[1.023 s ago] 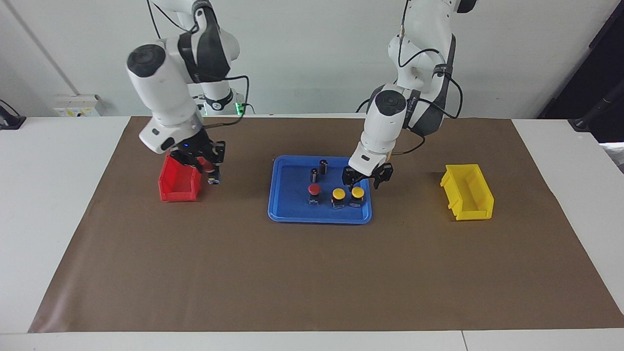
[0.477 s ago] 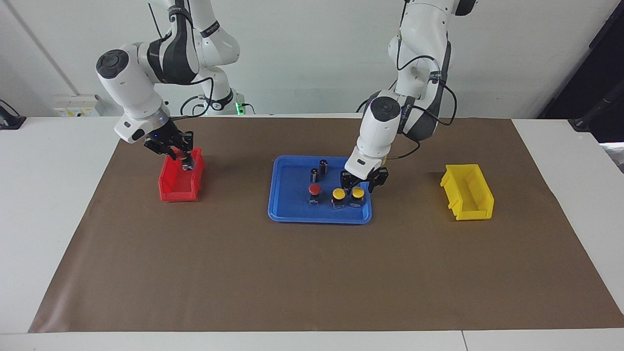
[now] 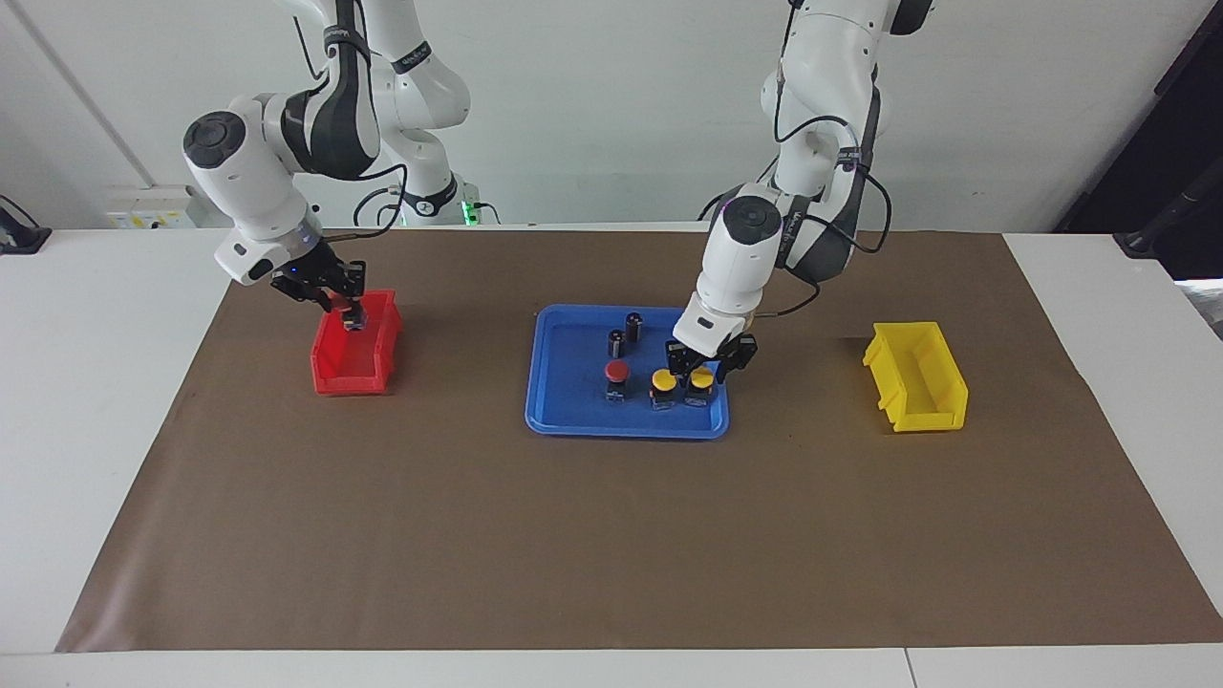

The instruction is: Sort red and yellow buttons by color

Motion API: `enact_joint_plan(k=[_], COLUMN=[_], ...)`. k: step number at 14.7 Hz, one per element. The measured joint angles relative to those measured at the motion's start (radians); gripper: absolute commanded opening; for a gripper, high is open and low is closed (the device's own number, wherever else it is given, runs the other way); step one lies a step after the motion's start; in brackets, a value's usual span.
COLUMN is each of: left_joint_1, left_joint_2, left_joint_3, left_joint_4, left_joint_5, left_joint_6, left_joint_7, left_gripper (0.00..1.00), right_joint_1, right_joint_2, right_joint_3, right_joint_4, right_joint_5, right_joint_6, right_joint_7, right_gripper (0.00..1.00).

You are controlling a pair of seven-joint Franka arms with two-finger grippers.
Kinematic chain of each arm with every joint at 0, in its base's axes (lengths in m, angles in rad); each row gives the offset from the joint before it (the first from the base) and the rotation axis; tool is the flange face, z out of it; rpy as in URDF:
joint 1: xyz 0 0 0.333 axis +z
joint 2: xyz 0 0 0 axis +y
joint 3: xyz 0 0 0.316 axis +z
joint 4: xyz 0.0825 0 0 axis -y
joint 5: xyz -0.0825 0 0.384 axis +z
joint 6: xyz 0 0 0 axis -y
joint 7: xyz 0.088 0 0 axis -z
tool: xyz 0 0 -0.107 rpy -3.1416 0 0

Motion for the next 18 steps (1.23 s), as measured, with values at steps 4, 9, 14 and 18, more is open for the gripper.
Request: enact_joint_plan(k=[4,9,14,18], left_joint_1=[0.000,0.000,0.002,0.004], left_joint_2=[0.000,0.000,0.000,-0.010], left_joint_3=[0.000,0.002,0.004,0.010], left_joint_4=[0.003,0.016,0.018,0.094], left_joint_5=[0.000,0.000,0.000,0.000], left_joint_6=[-0.001,-0.015,-0.018,-0.158], left_joint_7=[-0.001,-0.003,-0.005,-0.005], left_gripper=[0.57,0.39,0.02,0.01], right_joint_1=[-0.009,-0.009,-0.009,-0.009], right_joint_2=[0.000,0.000,-0.002,-0.003], right_joint_3=[0.000,0.000,0.000,0.000], right_joint_4=[-0.070,-0.131,-0.165,-0.166], right_joint_5=[0.000,0.000,0.000,0.000], right_joint_6=[0.060,0.131,0.162,0.162], right_joint_7=[-0.002,-0.002,-0.002,-0.003], right_gripper=[0.23,0.23,0.56,0.64])
